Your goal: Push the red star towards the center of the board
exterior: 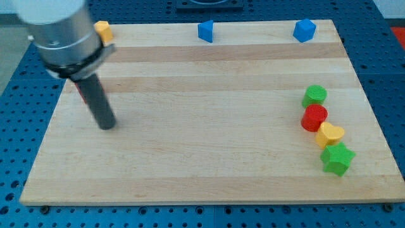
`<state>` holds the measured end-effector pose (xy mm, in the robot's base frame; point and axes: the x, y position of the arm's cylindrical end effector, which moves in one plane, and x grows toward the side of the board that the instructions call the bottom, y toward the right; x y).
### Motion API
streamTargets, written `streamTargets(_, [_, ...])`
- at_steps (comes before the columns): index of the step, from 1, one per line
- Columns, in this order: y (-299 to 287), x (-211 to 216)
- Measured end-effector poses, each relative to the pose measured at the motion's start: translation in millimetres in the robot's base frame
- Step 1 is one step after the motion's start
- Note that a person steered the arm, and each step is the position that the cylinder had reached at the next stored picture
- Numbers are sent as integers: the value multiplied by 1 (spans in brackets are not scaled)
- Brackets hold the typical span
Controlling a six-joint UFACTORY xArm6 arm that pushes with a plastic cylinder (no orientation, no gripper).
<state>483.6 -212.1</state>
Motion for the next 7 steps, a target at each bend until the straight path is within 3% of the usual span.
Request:
streamTargets(1, [-44, 0])
streamTargets(3, [-78, -25])
streamTargets(5, [-80, -66])
streamTargets(7, [-64, -79])
